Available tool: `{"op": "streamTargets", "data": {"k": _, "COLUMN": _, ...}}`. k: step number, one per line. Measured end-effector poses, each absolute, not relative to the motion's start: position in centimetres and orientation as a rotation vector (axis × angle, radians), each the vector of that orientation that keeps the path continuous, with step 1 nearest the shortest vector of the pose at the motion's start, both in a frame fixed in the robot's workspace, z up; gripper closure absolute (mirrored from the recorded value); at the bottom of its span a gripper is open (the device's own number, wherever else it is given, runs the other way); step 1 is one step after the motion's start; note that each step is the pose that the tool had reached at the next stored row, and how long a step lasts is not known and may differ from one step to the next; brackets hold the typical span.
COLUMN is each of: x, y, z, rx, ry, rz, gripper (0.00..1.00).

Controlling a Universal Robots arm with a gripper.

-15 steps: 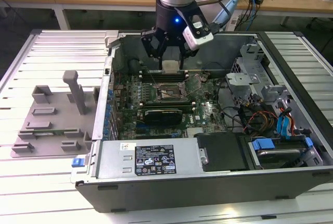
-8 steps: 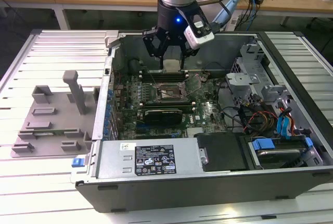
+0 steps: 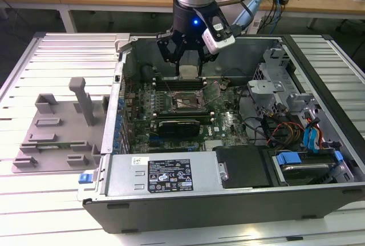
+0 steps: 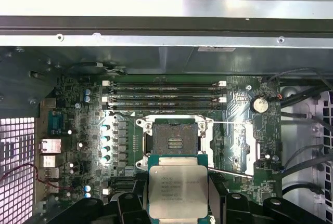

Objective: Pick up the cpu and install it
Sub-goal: 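Place the cpu into insertion slot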

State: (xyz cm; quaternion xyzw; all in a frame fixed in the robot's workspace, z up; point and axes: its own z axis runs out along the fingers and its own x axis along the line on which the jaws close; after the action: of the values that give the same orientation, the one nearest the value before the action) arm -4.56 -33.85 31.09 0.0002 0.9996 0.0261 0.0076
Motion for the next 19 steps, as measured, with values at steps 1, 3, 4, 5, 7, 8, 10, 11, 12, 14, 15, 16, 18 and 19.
{"op": "streamTargets", "data": {"k": 1, "x": -4.56, "y": -33.85, "z": 31.09, "rx": 0.001, "ry": 3.125, "rz": 0.082, "gripper": 0.45}}
{"op": "streamTargets", "data": {"k": 3, "x": -4.56, "y": -33.85, "z": 31.09, "rx": 0.001, "ry": 3.125, "rz": 0.082, "gripper": 0.45}}
{"op": "streamTargets", "data": {"k": 4, "x": -4.56, "y": -33.85, "z": 31.09, "rx": 0.001, "ry": 3.125, "rz": 0.082, "gripper": 0.45}}
{"op": "streamTargets", "data": {"k": 5, "x": -4.56, "y": -33.85, "z": 31.09, "rx": 0.001, "ry": 3.125, "rz": 0.082, "gripper": 0.45}}
{"op": "streamTargets", "data": {"k": 7, "x": -4.56, "y": -33.85, "z": 31.09, "rx": 0.001, "ry": 3.125, "rz": 0.082, "gripper": 0.45}}
{"op": "streamTargets", "data": {"k": 8, "x": -4.56, "y": -33.85, "z": 31.09, "rx": 0.004, "ry": 3.125, "rz": 0.082, "gripper": 0.45}}
{"op": "streamTargets", "data": {"k": 10, "x": -4.56, "y": -33.85, "z": 31.09, "rx": 0.062, "ry": 3.124, "rz": 0.082, "gripper": 0.45}}
{"op": "streamTargets", "data": {"k": 11, "x": -4.56, "y": -33.85, "z": 31.09, "rx": 0.128, "ry": 3.121, "rz": 0.081, "gripper": 0.45}}
{"op": "streamTargets", "data": {"k": 12, "x": -4.56, "y": -33.85, "z": 31.09, "rx": 0.162, "ry": 3.118, "rz": 0.081, "gripper": 0.45}}
{"op": "streamTargets", "data": {"k": 14, "x": -4.56, "y": -33.85, "z": 31.09, "rx": 0.219, "ry": 3.114, "rz": 0.08, "gripper": 0.45}}
{"op": "streamTargets", "data": {"k": 15, "x": -4.56, "y": -33.85, "z": 31.09, "rx": 0.249, "ry": 3.111, "rz": 0.08, "gripper": 0.45}}
{"op": "streamTargets", "data": {"k": 16, "x": -4.56, "y": -33.85, "z": 31.09, "rx": 0.271, "ry": 3.109, "rz": 0.08, "gripper": 0.45}}
{"op": "streamTargets", "data": {"k": 18, "x": -4.56, "y": -33.85, "z": 31.09, "rx": 0.34, "ry": 3.101, "rz": 0.079, "gripper": 0.45}}
{"op": "streamTargets", "data": {"k": 19, "x": -4.56, "y": -33.85, "z": 31.08, "rx": 0.379, "ry": 3.096, "rz": 0.079, "gripper": 0.45}}
